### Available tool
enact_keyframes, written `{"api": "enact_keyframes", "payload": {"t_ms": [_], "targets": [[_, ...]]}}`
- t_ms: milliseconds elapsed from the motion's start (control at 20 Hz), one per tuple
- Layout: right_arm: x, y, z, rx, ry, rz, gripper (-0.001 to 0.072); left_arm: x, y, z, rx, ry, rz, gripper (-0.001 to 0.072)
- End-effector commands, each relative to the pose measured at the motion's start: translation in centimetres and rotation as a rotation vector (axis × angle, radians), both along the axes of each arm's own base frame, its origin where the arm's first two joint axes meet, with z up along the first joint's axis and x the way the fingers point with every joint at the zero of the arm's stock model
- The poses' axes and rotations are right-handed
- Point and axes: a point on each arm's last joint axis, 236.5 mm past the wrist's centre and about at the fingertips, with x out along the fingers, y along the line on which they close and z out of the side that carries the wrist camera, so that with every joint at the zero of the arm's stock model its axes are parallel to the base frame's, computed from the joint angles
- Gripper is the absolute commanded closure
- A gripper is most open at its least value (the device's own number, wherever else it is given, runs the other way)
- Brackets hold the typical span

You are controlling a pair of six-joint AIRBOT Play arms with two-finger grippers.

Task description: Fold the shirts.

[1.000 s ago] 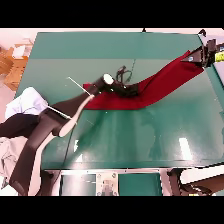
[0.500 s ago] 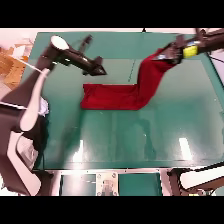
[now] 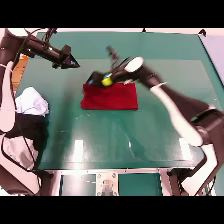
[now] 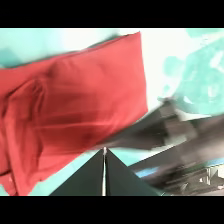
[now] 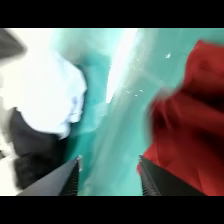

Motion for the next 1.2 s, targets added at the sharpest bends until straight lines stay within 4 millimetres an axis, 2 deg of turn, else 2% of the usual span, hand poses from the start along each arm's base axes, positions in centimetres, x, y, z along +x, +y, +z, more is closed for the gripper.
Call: {"api": "enact_keyframes", "payload": {"t_ms": [0, 50, 100, 200, 350, 400, 450, 500, 550, 600, 700, 800, 900, 1050, 1100, 1150], "targets": [[-0.2, 3.6, -5.9, -0.074, -0.064, -0.042, 0.028, -0.1, 1.3, 0.1, 0.012, -0.013, -0.01, 0.0679], [0.3, 1.8, -5.7, -0.102, -0.059, -0.028, 0.0296, -0.2, 1.3, 0.1, 0.015, -0.026, -0.023, 0.0679], [1.3, -1.0, -5.1, -0.118, -0.03, -0.032, 0.0299, -0.1, 1.3, 0.1, 0.017, -0.038, -0.033, 0.0679], [3.5, -8.0, -3.2, -0.137, 0.03, -0.073, 0.0299, -0.2, 1.3, 0.1, 0.019, -0.043, -0.04, 0.0679], [5.1, -19.8, -1.3, -0.195, 0.129, -0.166, 0.0292, -0.3, 1.3, 0.1, 0.02, -0.04, -0.043, 0.0679], [5.3, -23.6, -1.5, -0.241, 0.159, -0.205, 0.0262, -0.2, 1.3, 0.1, 0.02, -0.041, -0.042, 0.0679], [5.2, -27.2, -2.3, -0.285, 0.194, -0.248, 0.0171, -0.3, 1.3, 0.1, 0.02, -0.039, -0.042, 0.0679], [4.9, -30.1, -3.5, -0.305, 0.239, -0.282, 0.0164, -0.3, 1.3, 0.0, 0.02, -0.039, -0.042, 0.0679], [4.3, -31.9, -4.8, -0.299, 0.289, -0.315, 0.0163, -0.3, 1.3, 0.0, 0.021, -0.039, -0.041, 0.0679], [3.6, -32.8, -6.2, -0.279, 0.334, -0.335, 0.0163, -0.2, 1.3, 0.0, 0.022, -0.042, -0.038, 0.0679], [2.7, -32.0, -8.6, -0.221, 0.361, -0.308, 0.0162, 0.0, 1.4, -0.1, 0.029, -0.044, -0.034, 0.0679], [2.4, -29.9, -10.8, -0.181, 0.38, -0.266, 0.0162, 0.1, 1.4, -0.1, 0.028, -0.05, -0.028, 0.0679], [2.2, -26.8, -12.5, -0.111, 0.415, -0.228, 0.0163, 0.0, 1.4, -0.1, 0.028, -0.041, -0.029, 0.0679], [3.2, -22.1, -12.5, 0.025, 0.407, -0.209, 0.0167, 0.0, 1.4, -0.1, 0.025, -0.031, -0.019, 0.0679], [3.7, -21.2, -11.9, 0.053, 0.387, -0.202, 0.0309, 0.0, 1.4, -0.1, 0.025, -0.031, -0.02, 0.0679], [4.3, -20.8, -10.9, 0.069, 0.351, -0.189, 0.0675, 0.0, 1.4, -0.1, 0.025, -0.031, -0.02, 0.0679]]}}
